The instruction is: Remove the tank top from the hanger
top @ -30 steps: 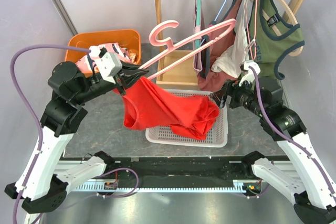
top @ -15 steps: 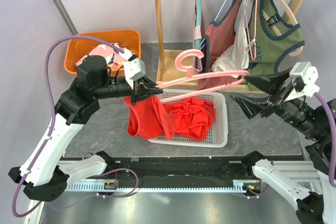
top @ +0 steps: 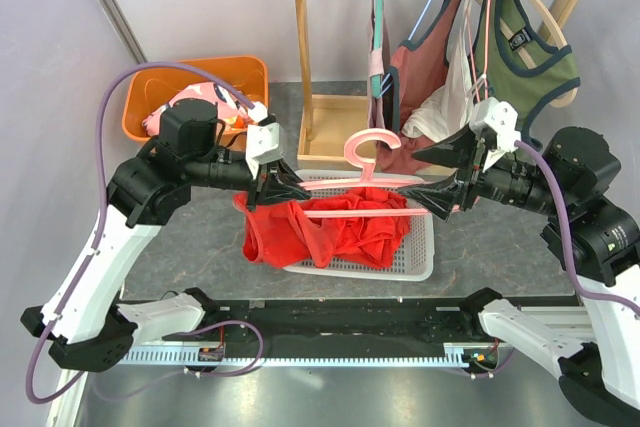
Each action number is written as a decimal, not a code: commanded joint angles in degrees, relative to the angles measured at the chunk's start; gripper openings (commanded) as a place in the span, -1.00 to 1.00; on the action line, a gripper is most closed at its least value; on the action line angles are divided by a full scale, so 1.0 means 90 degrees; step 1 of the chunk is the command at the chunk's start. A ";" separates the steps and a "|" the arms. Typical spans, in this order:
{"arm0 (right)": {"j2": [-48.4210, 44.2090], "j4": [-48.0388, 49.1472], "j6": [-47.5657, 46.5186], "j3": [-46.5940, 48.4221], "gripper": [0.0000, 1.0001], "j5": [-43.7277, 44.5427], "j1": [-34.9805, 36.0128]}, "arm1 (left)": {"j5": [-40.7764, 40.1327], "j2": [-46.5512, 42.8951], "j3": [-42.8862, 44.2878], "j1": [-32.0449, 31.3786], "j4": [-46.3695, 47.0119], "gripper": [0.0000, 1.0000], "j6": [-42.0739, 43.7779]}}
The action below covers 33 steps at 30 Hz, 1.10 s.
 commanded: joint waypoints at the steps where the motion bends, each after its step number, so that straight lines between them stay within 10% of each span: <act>1: -0.0023 0.0103 -0.0161 -0.0029 0.41 -0.0621 0.0015 | 0.0432 0.0005 0.0455 -0.0052 -0.0097 -0.97 0.0359; 14: 0.0055 0.0611 0.0054 -0.0694 0.01 -0.1130 0.0015 | 0.0491 0.0083 0.0690 -0.0111 -0.0117 -0.96 0.0310; 23: -0.0081 0.0747 0.0219 -0.0645 -1.00 -0.0877 0.0024 | 0.0150 0.0268 0.0895 -0.0179 0.0223 -0.96 0.0300; 28: -0.0675 0.1177 0.1009 -0.1064 -1.00 -0.0028 0.0024 | -0.0300 0.0511 0.1225 -0.0199 0.0722 -0.39 0.0290; 29: -0.0812 0.1284 0.1136 -0.1191 -1.00 0.0090 0.0024 | -0.0397 0.0561 0.1324 -0.0199 0.0762 -0.15 0.0310; 30: -0.0939 0.1411 0.1215 -0.1395 -1.00 0.0226 0.0015 | -0.0437 0.0629 0.1431 -0.0209 0.0859 0.66 0.0310; 33: -0.1418 0.1626 0.1518 -0.1805 -1.00 0.0559 0.0024 | -0.0612 0.0873 0.1919 -0.0218 0.0957 0.99 0.0359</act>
